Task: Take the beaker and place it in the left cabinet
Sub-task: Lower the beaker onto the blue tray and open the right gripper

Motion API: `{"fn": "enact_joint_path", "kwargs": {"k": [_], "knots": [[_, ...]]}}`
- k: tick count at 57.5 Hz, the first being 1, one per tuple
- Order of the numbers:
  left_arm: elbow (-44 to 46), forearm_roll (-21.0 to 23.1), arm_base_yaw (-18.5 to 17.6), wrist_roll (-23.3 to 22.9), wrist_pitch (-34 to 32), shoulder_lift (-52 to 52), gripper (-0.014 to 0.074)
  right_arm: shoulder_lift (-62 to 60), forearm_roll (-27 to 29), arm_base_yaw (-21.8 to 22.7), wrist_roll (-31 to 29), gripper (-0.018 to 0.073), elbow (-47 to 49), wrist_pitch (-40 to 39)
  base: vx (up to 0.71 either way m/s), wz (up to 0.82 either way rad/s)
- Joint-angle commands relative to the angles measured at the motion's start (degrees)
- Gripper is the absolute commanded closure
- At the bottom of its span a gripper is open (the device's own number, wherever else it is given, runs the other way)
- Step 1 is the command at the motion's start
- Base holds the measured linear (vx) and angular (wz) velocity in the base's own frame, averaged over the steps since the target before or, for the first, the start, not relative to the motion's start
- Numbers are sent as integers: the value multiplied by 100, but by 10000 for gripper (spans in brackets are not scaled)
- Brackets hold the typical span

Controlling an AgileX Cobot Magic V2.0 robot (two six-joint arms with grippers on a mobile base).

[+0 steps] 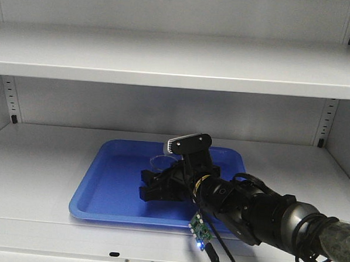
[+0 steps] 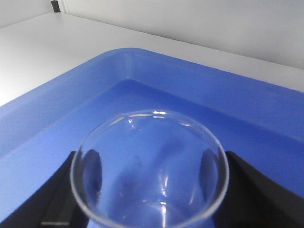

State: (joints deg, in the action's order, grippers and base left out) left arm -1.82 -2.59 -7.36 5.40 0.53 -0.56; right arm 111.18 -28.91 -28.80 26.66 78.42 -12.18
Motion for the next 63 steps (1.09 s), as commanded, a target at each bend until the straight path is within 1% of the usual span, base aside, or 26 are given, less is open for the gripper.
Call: {"fn": "enact_joint_path", "kwargs": {"k": [1,5,7,12,24,33,42,47,55,63], "knots": [[-90,18,-3,-15,-484,-110,595,-248,58,3,-2,-43,172,-280,0,0],[-90,18,-3,-15,-484,-110,595,-275,58,3,-2,-136,172,-293,0,0],[-90,18,-3,-15,-484,-110,595,-303,58,3,-2,-162,172,-284,0,0],[-90,18,-3,-15,-484,-110,595,-413,58,3,2,-169,172,-280,0,0],[-90,18,-3,-15,-484,-110,595,-810,58,3,9,-131,165,-232,0,0],[-90,18,-3,-15,-484,-110,595,-1138,52,3,66,-66,159,-110,0,0],[-90,18,-3,-15,-484,-110,595,-1421,41,3,66,-3,111,185,0,0],[-90,18,-3,-15,-484,-110,595,-1586,41,3,66,2,-164,90,0,0],[-90,18,-3,-15,-484,-110,595,-2164,41,3,66,2,-910,-427,0,0],[-90,18,-3,-15,-484,-110,595,-2771,41,3,60,2,-1438,-260,0,0]]}}
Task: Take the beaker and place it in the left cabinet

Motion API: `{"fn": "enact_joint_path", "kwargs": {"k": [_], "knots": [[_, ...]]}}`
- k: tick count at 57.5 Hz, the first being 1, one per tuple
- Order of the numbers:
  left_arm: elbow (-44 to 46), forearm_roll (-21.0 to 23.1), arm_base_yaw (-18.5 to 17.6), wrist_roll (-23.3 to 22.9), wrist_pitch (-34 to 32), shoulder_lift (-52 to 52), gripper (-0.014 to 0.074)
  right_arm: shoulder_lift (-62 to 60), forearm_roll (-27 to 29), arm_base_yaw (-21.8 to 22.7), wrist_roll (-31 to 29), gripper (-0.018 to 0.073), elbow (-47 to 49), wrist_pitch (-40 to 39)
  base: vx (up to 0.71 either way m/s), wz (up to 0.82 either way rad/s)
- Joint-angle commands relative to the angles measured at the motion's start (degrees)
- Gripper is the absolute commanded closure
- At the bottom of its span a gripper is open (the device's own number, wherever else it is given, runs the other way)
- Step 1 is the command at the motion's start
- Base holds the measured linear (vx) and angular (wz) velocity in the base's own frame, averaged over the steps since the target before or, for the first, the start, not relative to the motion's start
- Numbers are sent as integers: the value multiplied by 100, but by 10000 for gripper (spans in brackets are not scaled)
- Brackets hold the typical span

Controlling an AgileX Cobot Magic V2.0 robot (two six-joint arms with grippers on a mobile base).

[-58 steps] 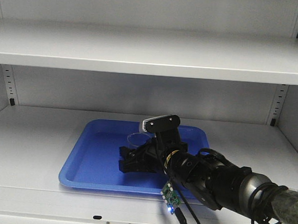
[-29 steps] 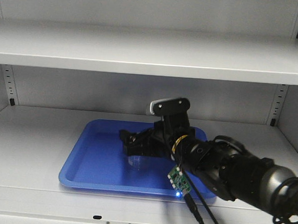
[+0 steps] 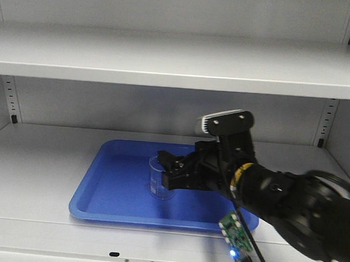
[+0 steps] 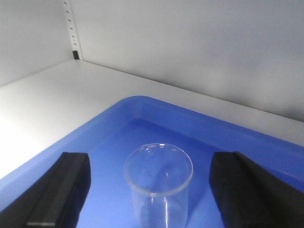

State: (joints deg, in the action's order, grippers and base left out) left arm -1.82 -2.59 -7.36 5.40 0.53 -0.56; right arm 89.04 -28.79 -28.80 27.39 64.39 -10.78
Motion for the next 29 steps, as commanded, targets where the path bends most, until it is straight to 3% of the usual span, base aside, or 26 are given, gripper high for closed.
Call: {"fn": "enact_joint_path", "kwargs": {"k": [1,29], "knots": [[-90,18,-3,-15,-484,-110,595,-634,29,3,-21,2,-98,-351,0,0],[-90,18,-3,-15,-484,-110,595,-1564,29,3,-26,2,-858,148,0,0]]}}
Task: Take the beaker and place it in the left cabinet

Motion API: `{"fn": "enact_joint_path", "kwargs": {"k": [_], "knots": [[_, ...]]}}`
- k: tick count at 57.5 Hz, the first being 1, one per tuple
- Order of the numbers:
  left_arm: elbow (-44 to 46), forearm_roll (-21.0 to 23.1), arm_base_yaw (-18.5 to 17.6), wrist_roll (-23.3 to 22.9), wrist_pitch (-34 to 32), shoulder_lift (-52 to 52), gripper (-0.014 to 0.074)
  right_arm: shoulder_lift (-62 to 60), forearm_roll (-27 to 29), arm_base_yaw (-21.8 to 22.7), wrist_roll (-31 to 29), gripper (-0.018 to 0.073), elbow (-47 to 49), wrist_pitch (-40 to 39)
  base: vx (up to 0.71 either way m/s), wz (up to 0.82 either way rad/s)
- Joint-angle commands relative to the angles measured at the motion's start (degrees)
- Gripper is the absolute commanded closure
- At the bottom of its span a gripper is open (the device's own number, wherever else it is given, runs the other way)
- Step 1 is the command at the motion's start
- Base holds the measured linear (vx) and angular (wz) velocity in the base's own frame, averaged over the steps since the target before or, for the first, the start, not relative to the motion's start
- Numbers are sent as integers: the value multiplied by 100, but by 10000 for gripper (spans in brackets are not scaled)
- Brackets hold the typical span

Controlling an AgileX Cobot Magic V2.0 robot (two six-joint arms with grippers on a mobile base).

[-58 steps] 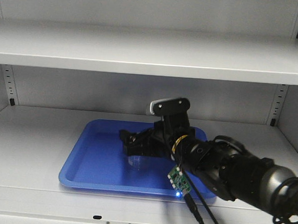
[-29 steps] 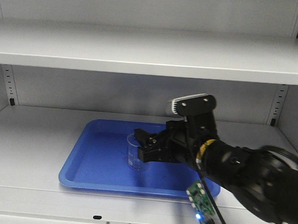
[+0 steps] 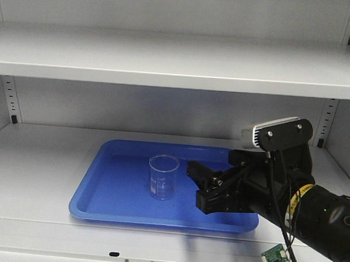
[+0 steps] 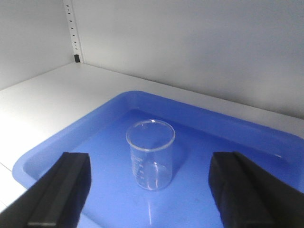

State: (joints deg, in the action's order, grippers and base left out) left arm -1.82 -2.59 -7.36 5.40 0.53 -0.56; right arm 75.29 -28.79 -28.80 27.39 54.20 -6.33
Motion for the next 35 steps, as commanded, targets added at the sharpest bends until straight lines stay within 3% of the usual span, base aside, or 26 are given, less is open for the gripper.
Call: {"fn": "enact_joint_path", "kwargs": {"k": [1,24,31,35], "knots": [[-90,18,-3,-15,-484,-110,595,-188,29,3,-26,2,162,-296,0,0],[-90,18,-3,-15,-484,-110,595,-188,29,9,-26,7,162,-270,0,0],[-90,18,-3,-15,-484,-110,595,-208,88,9,-72,29,162,96,0,0],[-90,18,-3,-15,-484,-110,595,-259,399,21,-221,52,162,494,0,0]]}}
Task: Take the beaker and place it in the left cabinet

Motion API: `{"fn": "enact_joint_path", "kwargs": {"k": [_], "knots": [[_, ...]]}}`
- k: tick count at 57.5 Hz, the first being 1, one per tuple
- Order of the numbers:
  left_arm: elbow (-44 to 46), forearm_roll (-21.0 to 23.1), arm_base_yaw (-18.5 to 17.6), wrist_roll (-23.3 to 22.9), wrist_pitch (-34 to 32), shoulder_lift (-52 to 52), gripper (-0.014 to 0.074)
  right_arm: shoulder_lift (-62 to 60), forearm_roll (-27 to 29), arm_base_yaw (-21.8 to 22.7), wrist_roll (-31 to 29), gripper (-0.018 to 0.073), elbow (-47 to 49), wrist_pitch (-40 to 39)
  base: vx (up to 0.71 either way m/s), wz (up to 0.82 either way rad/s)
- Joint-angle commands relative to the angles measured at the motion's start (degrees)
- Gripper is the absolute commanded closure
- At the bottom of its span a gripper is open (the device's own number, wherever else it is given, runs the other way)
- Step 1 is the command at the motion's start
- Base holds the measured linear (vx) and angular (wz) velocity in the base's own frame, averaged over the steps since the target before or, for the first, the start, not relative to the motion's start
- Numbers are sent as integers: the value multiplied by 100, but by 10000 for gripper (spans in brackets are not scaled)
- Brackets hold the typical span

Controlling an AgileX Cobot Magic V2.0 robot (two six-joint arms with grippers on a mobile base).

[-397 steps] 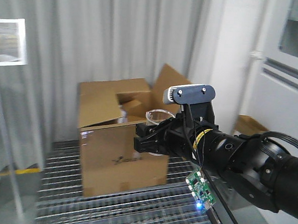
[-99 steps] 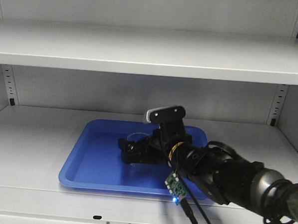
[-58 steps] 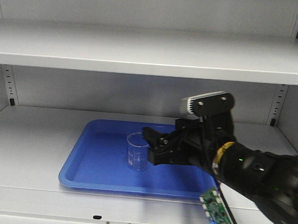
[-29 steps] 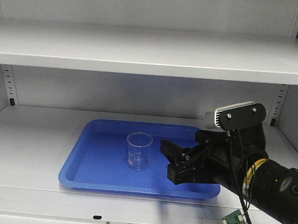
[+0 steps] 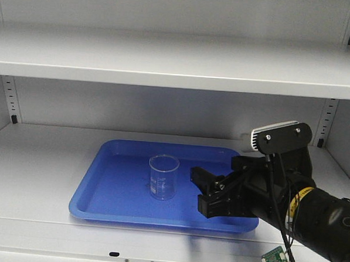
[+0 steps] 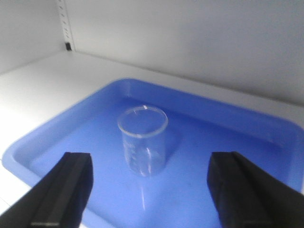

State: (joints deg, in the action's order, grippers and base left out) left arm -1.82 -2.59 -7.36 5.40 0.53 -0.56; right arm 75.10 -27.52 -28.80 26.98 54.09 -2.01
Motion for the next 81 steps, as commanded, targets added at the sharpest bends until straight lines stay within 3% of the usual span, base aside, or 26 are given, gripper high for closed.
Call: {"fn": "enact_joint_path", "kwargs": {"k": [1,16,27,39,51,64,81], "knots": [[-90,18,-3,-15,-484,-110,595,-264,423,21,-288,61,173,201,0,0],[-90,18,-3,-15,-484,-110,595,-979,2343,387,-2236,246,173,1463,0,0],[-90,18,-3,-15,-484,-110,595,-1415,2182,509,-2644,575,173,1974,0,0],[-90,18,-3,-15,-484,-110,595,-1574,2451,1261,-2532,571,144,2213,0,0],[-90,18,-3,-15,-484,-110,595,-2122,2495,1894,-2537,568,-662,1448,0,0],[-90,18,-3,-15,-484,-110,595,-3377,2469,2137,-2537,568,-2193,497,0,0],[-90,18,-3,-15,-484,-110,595,-5333,2469,2137,-2537,568,-4231,408,0,0]]}}
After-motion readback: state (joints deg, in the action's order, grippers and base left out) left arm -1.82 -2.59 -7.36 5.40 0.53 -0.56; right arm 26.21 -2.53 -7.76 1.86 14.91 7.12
